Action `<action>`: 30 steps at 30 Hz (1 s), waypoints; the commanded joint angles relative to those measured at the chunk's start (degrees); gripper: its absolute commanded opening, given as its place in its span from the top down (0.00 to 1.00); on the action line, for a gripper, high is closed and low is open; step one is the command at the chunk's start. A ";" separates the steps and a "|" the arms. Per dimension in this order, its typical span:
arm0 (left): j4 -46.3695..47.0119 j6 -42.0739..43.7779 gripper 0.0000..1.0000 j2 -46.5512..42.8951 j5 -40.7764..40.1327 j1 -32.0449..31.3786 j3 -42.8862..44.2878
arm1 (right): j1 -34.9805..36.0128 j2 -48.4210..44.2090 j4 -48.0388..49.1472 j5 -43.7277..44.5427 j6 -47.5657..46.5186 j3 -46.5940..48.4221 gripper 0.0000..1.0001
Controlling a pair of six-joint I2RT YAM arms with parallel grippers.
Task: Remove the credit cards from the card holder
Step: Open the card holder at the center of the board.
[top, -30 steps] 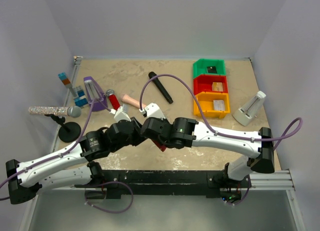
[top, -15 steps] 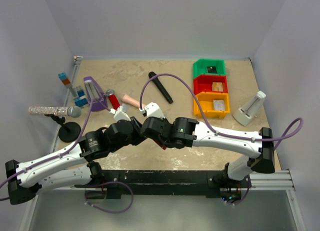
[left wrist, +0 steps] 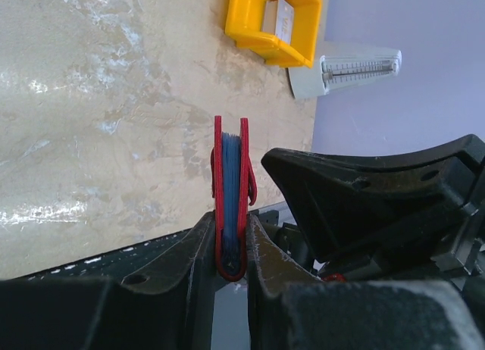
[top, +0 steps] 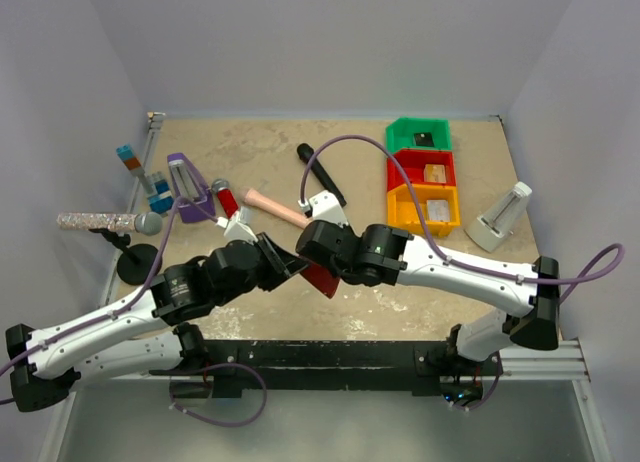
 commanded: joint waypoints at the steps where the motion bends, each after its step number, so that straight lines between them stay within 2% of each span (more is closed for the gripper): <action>1: 3.39 -0.05 1.00 -0.58 0.49 -0.30 -0.25 | -0.18 -1.87 -0.67 2.79 0.93 -0.45 1.00; 4: 3.05 0.73 1.00 -0.93 0.22 -0.21 -0.08 | -0.09 -4.76 2.65 2.44 -0.73 -2.81 1.00; 6: 4.09 4.15 1.00 -2.07 0.75 -0.21 -0.34 | -0.01 -8.97 7.13 0.43 -3.54 -6.24 1.00; 8: 6.72 7.75 1.00 -3.65 3.55 0.75 -0.78 | 0.17 -13.71 11.18 -1.16 -6.35 -9.84 0.89; 12: 10.85 13.03 1.00 -5.15 12.33 4.96 -1.83 | 0.61 -22.77 19.00 -4.94 -14.26 -16.78 0.58; 14: 13.75 15.23 1.00 -5.50 17.69 7.16 -2.80 | 0.61 -27.42 21.91 -7.65 -17.16 -19.24 0.51; 19: 18.15 20.94 1.00 -5.51 26.31 8.84 -2.81 | 0.61 -35.26 27.81 -20.31 -22.27 -23.39 0.43; 23: 18.78 26.92 1.00 -4.45 31.85 8.84 -0.79 | 0.61 -36.41 27.63 -24.80 -22.54 -23.57 0.39; 26: 17.02 31.05 1.00 -4.45 32.39 8.84 0.44 | 0.61 -37.55 27.38 -24.72 -20.79 -23.05 0.37; 30: 14.74 35.79 1.00 -4.63 33.09 8.76 1.50 | 0.61 -36.68 21.94 -28.05 -21.66 -19.10 0.36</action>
